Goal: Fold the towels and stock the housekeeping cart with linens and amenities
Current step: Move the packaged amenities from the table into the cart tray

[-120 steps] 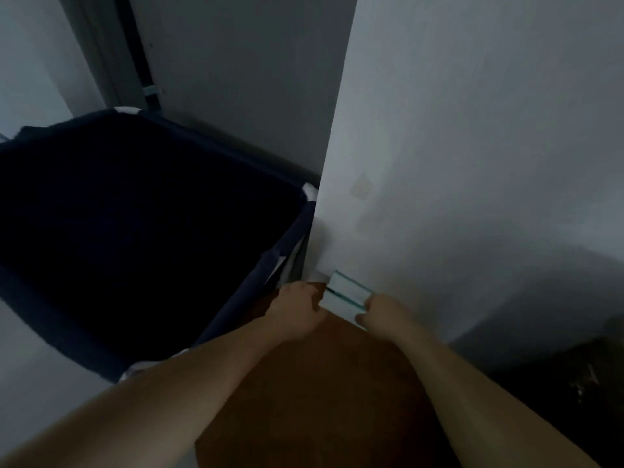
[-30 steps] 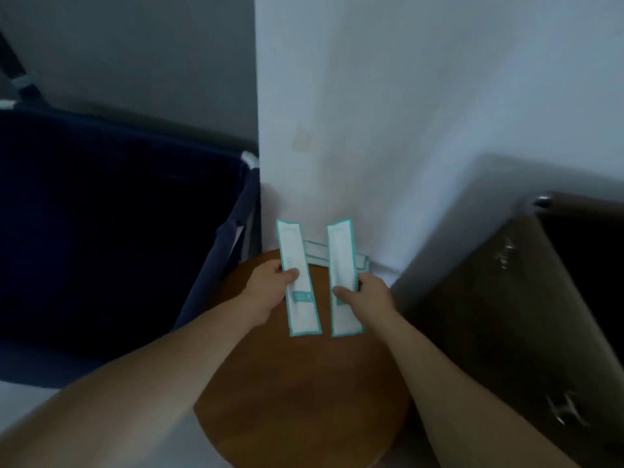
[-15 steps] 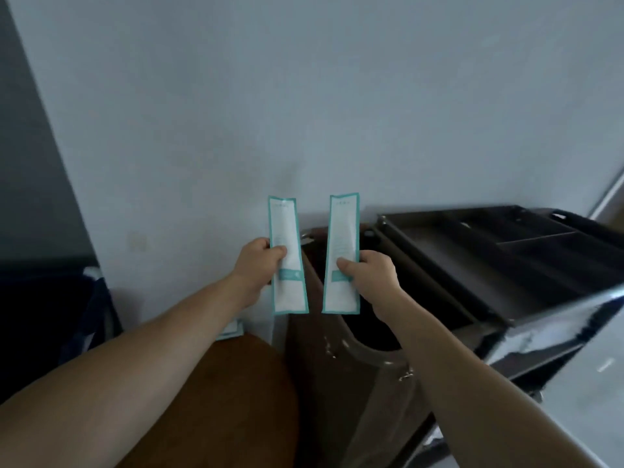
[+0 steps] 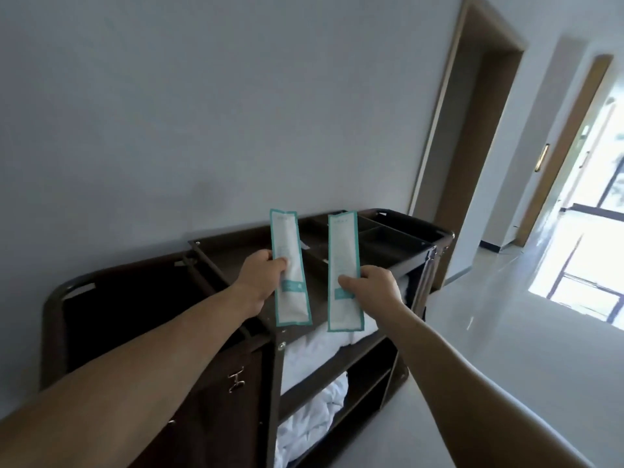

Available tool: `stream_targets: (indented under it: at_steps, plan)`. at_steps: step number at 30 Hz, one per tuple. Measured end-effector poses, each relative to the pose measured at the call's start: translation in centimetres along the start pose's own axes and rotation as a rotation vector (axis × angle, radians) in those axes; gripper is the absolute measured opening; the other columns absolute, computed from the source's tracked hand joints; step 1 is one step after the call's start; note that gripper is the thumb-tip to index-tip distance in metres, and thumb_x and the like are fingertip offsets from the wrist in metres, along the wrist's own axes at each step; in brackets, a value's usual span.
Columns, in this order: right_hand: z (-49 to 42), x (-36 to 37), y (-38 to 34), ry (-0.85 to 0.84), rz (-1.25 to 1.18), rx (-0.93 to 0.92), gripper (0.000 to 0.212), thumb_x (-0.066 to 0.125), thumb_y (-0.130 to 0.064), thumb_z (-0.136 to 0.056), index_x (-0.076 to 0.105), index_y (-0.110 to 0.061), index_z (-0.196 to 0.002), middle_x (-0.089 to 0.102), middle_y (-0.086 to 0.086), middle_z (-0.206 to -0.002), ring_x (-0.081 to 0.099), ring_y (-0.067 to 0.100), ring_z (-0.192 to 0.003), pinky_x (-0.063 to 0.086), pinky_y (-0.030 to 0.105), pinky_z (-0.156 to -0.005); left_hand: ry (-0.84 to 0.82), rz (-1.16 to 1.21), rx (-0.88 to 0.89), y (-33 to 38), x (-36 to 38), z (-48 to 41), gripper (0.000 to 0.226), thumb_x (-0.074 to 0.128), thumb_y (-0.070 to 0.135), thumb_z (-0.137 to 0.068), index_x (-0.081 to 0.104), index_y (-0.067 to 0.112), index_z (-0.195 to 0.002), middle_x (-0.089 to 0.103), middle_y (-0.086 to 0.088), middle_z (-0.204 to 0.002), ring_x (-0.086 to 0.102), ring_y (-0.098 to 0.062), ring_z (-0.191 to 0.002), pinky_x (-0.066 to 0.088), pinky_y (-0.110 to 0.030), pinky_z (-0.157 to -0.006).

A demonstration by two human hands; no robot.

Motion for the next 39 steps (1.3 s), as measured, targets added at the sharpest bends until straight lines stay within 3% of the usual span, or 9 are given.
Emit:
stream_targets:
  at_steps: [6, 11, 13, 16, 20, 24, 28, 34, 39]
  plan:
    - [-6.7, -5.8, 5.1, 0.043, 0.058, 0.065, 0.014, 0.073, -0.033, -0.083, 0.066, -0.022, -0.077, 0.069, -0.004, -0.076, 0.067, 0.013, -0.069, 0.054, 0.026, -0.057, -0.069, 0.034, -0.053, 0.1, 9.0, -5.7, 0.008, 0.057, 0.01, -0.096, 0.06, 0.007, -0.102, 0.064, -0.015, -0.105, 0.061, -0.027, -0.089, 0.05, -0.036, -0.073]
    - [-14.1, -8.8, 8.8, 0.08, 0.047, 0.15, 0.012, 0.076, -0.025, -0.079, 0.067, -0.02, -0.073, 0.072, 0.001, -0.081, 0.071, 0.018, -0.074, 0.062, 0.036, -0.072, -0.146, 0.118, -0.116, -0.5, 16.8, -13.3, 0.005, 0.058, 0.01, -0.095, 0.058, 0.012, -0.09, 0.063, -0.014, -0.099, 0.061, -0.026, -0.082, 0.048, -0.033, -0.064]
    - [-17.5, -10.1, 10.0, 0.098, 0.046, 0.187, 0.015, 0.078, -0.024, -0.078, 0.066, -0.02, -0.071, 0.072, 0.003, -0.084, 0.071, 0.02, -0.077, 0.062, 0.037, -0.074, -0.178, 0.144, -0.124, -0.4, 19.6, -16.4, 0.006, 0.061, 0.01, -0.093, 0.059, 0.012, -0.088, 0.064, -0.017, -0.102, 0.062, -0.031, -0.091, 0.054, -0.042, -0.077]
    - [-22.9, -11.6, 10.7, 0.11, 0.078, 0.185, 0.015, 0.081, -0.023, -0.077, 0.068, -0.019, -0.072, 0.072, 0.005, -0.084, 0.071, 0.021, -0.077, 0.061, 0.037, -0.074, -0.213, 0.173, -0.145, -0.5, 22.8, -20.7, 0.012, 0.061, 0.009, -0.092, 0.063, 0.005, -0.103, 0.066, -0.018, -0.103, 0.062, -0.033, -0.094, 0.052, -0.049, -0.089]
    - [-29.7, -12.1, 11.1, 0.11, 0.107, 0.168, 0.017, 0.083, -0.023, -0.075, 0.066, -0.023, -0.071, 0.07, -0.003, -0.079, 0.069, 0.014, -0.071, 0.056, 0.027, -0.06, -0.215, 0.202, -0.144, -0.3, 25.5, -26.3, 0.014, 0.06, 0.008, -0.093, 0.06, 0.007, -0.107, 0.065, -0.018, -0.109, 0.063, -0.03, -0.091, 0.052, -0.036, -0.071]
    - [-35.8, -11.5, 13.4, 0.063, 0.133, 0.195, 0.018, 0.085, -0.023, -0.074, 0.071, -0.017, -0.083, 0.071, -0.001, -0.081, 0.069, 0.015, -0.07, 0.055, 0.026, -0.058, -0.18, 0.2, -0.165, -0.9, 27.3, -30.4, 0.019, 0.058, 0.007, -0.094, 0.06, 0.003, -0.113, 0.065, -0.021, -0.116, 0.064, -0.038, -0.106, 0.055, -0.05, -0.086]
    - [-42.0, -10.1, 16.0, -0.053, 0.146, 0.185, 0.02, 0.085, -0.024, -0.076, 0.07, -0.016, -0.084, 0.071, 0.0, -0.082, 0.07, 0.016, -0.071, 0.058, 0.028, -0.058, -0.135, 0.16, -0.155, -1.8, 29.4, -33.6, 0.007, 0.059, 0.008, -0.095, 0.062, 0.013, -0.093, 0.068, -0.017, -0.112, 0.066, -0.034, -0.103, 0.053, -0.052, -0.093]
    - [-48.3, -6.3, 19.1, -0.371, 0.18, 0.074, 0.016, 0.086, -0.016, -0.074, 0.07, -0.01, -0.075, 0.071, 0.005, -0.074, 0.068, 0.018, -0.065, 0.055, 0.028, -0.058, 0.119, 0.104, -0.161, -3.4, 30.9, -36.4, 0.005, 0.062, 0.01, -0.092, 0.062, 0.012, -0.088, 0.069, -0.015, -0.103, 0.066, -0.031, -0.094, 0.054, -0.045, -0.087]
    - [-49.0, -3.5, 21.2, -0.706, 0.276, -0.016, 0.035, 0.084, -0.018, -0.077, 0.069, 0.007, -0.095, 0.061, 0.012, -0.077, 0.058, 0.023, -0.067, 0.048, 0.032, -0.063, 0.368, 0.024, -0.18, -3.5, 31.1, -36.8, 0.008, 0.066, 0.014, -0.088, 0.064, 0.007, -0.088, 0.068, -0.018, -0.104, 0.064, -0.032, -0.093, 0.052, -0.044, -0.086]
Point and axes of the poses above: each hand's wrist, its own z-axis away from the middle knuckle, its own x-axis out of the palm, y = z × x, the point moved 5 cm from there along -z, towards the middle knuckle
